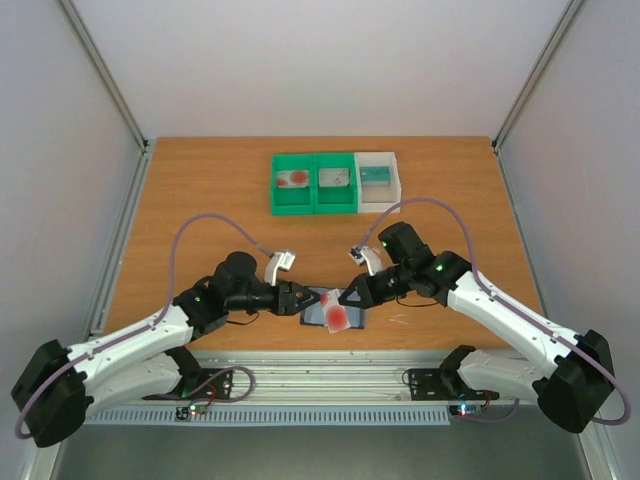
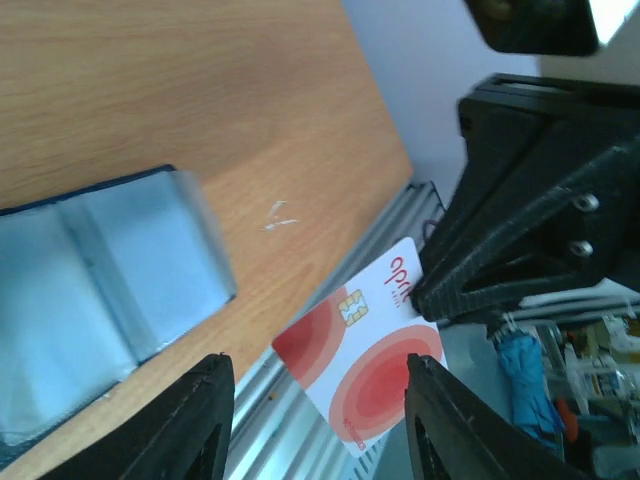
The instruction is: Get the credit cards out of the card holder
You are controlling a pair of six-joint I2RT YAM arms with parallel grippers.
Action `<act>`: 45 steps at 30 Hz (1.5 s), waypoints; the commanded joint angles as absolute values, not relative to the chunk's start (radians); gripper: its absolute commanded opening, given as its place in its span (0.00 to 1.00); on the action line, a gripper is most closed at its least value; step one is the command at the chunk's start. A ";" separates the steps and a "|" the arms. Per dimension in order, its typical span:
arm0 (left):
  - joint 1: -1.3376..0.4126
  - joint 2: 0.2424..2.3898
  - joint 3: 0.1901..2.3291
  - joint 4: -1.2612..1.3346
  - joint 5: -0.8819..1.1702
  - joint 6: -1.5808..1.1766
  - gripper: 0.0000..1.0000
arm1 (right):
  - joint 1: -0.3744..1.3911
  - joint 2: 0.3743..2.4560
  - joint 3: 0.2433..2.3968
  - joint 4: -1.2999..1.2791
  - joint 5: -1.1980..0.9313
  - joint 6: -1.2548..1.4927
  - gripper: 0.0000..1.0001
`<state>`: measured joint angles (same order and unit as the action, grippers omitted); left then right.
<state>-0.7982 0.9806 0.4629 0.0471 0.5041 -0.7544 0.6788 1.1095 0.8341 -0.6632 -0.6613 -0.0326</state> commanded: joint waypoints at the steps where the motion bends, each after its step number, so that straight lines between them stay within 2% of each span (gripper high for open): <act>1: -0.799 0.899 0.449 0.006 0.602 -0.710 0.49 | 0.678 1.074 0.851 -0.658 -0.856 -0.047 0.01; 11: -0.799 0.846 0.448 -0.011 0.790 -0.701 0.47 | 0.678 1.039 0.836 -0.594 -1.026 -0.038 0.01; 25: -0.800 0.854 0.419 0.081 0.867 -0.705 0.15 | 0.678 1.057 0.826 -0.587 -1.039 -0.032 0.01; 34: -0.799 0.843 0.390 0.183 0.900 -0.750 0.22 | 0.678 1.053 0.821 -0.583 -1.065 -0.024 0.01; 45: -0.799 0.843 0.373 0.285 0.919 -0.828 0.21 | 0.682 1.057 0.810 -0.563 -1.105 -0.019 0.01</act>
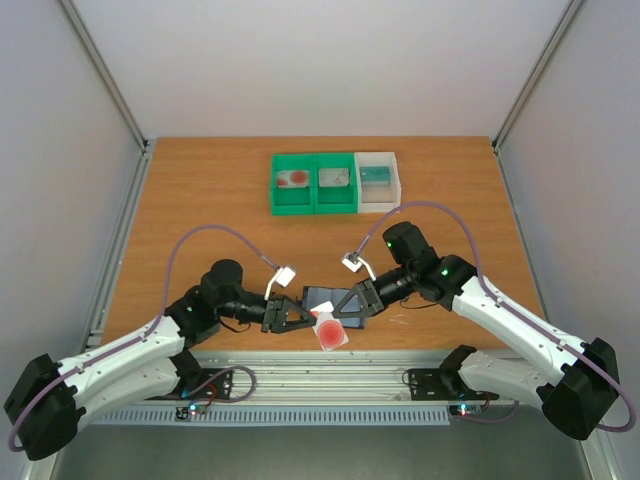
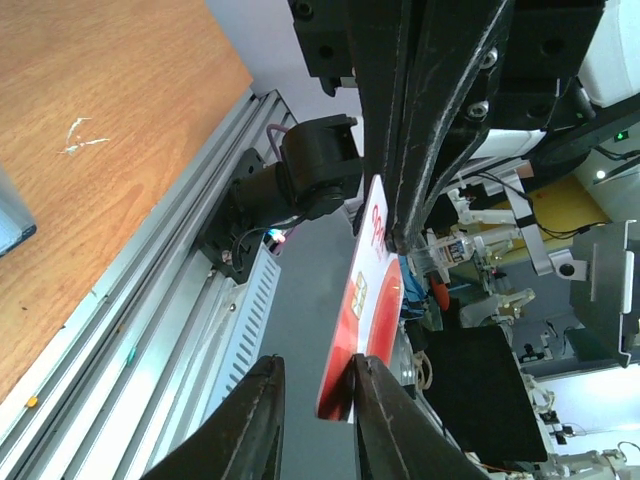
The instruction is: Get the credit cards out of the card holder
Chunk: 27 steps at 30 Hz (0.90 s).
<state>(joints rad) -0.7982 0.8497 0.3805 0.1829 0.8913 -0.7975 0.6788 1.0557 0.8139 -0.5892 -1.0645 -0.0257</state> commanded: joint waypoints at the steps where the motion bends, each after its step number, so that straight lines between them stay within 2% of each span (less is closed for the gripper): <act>1: -0.799 0.843 0.373 0.296 0.924 -0.837 0.20 | 0.683 1.056 0.808 -0.563 -1.105 -0.020 0.01; 8: -0.799 0.838 0.368 0.319 0.912 -0.855 0.14 | 0.690 1.051 0.804 -0.565 -1.109 -0.024 0.01; 13: -0.800 0.838 0.369 0.320 0.908 -0.860 0.01 | 0.690 1.045 0.804 -0.568 -1.109 -0.026 0.01; 16: -0.800 0.840 0.373 0.310 0.901 -0.862 0.00 | 0.691 1.043 0.808 -0.577 -1.090 -0.026 0.03; 19: -0.800 0.838 0.377 0.286 0.874 -0.855 0.00 | 0.691 1.028 0.820 -0.601 -1.030 -0.024 0.14; 23: -0.798 0.830 0.388 0.241 0.822 -0.846 0.00 | 0.691 1.000 0.843 -0.646 -0.886 -0.002 0.38; 27: -0.799 0.812 0.437 0.097 0.731 -0.807 0.00 | 0.690 0.979 0.861 -0.677 -0.766 0.038 0.52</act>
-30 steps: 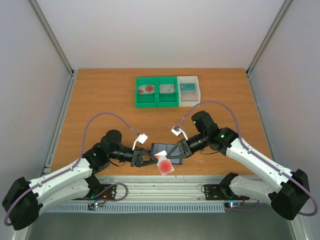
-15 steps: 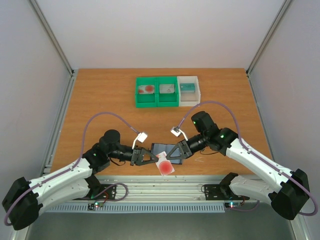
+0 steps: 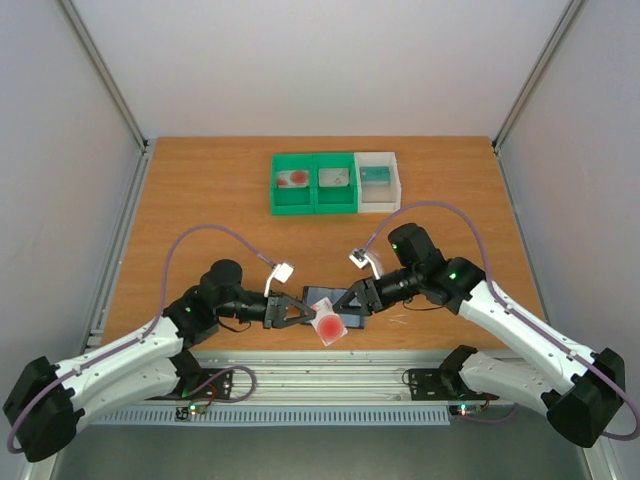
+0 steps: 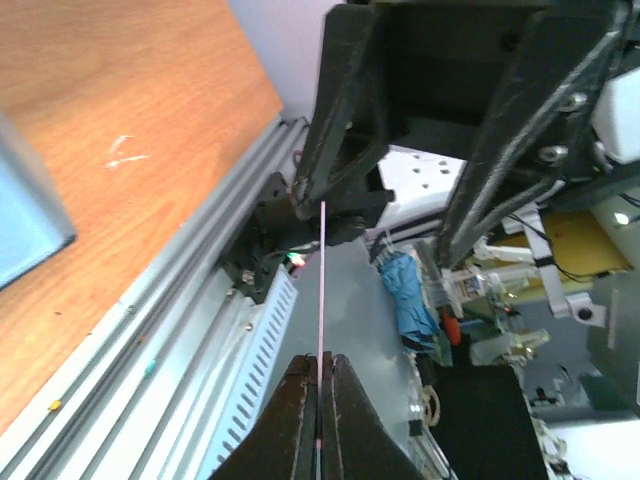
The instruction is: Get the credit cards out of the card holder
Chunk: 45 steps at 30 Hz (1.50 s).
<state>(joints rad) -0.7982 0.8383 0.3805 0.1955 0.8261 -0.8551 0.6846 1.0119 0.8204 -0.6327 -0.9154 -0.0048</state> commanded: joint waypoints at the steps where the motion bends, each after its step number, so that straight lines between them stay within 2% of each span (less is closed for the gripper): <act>1: -0.798 0.805 0.455 0.047 0.698 -0.796 0.00 | 0.690 0.973 0.865 -0.682 -0.734 0.047 0.59; 2: -0.797 0.799 0.480 -0.014 0.661 -0.772 0.00 | 0.690 0.967 0.870 -0.689 -0.690 0.055 0.71; 4: -0.797 0.792 0.532 -0.140 0.563 -0.731 0.00 | 0.690 0.954 0.876 -0.697 -0.637 0.076 0.82; 12: -0.788 0.808 0.657 -0.344 0.133 -0.655 0.01 | 0.690 0.923 0.867 -0.697 -0.537 0.123 0.98; 16: -0.767 0.858 0.668 -0.337 -0.098 -0.649 0.00 | 0.689 0.907 0.847 -0.692 -0.511 0.143 0.98; 19: -0.728 0.926 0.676 -0.274 -0.181 -0.660 0.00 | 0.690 0.896 0.841 -0.690 -0.495 0.144 0.98; 24: -0.612 1.115 0.753 -0.182 -0.149 -0.659 0.01 | 0.690 0.900 0.840 -0.672 -0.498 0.130 0.99; 32: -0.548 1.414 0.963 -0.032 -0.229 -0.646 0.00 | 0.689 0.957 0.848 -0.658 -0.486 0.087 0.99; 45: -0.444 1.739 1.188 0.147 -0.238 -0.621 0.00 | 0.689 0.983 0.859 -0.661 -0.461 0.078 0.99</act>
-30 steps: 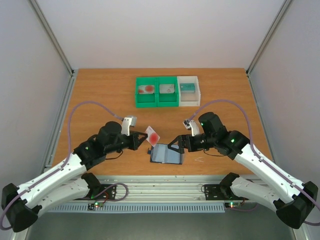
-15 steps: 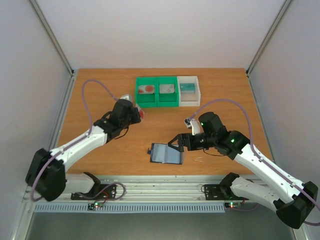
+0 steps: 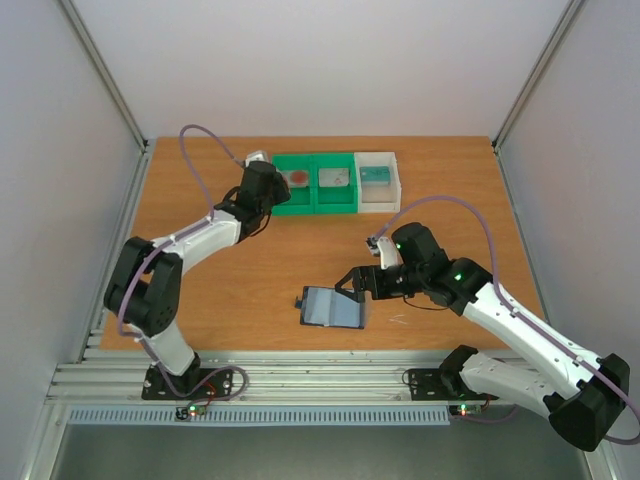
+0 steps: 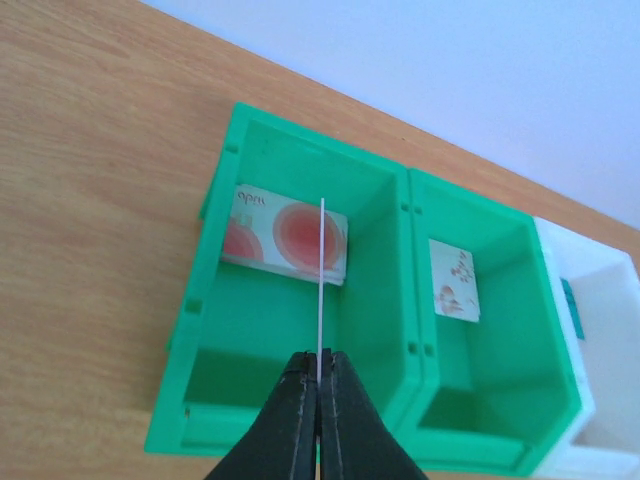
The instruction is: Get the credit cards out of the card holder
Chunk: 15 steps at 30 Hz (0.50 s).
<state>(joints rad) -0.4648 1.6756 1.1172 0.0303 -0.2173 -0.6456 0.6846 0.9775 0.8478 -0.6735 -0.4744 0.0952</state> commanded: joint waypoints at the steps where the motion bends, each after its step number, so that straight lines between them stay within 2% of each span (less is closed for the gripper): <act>1: -0.439 1.756 1.203 0.159 -0.229 -0.619 0.00 | 0.689 0.986 0.857 -0.658 -0.468 0.080 0.99; 15: -0.428 1.986 1.375 0.185 -0.232 -0.592 0.00 | 0.686 0.963 0.884 -0.724 -0.441 0.057 0.98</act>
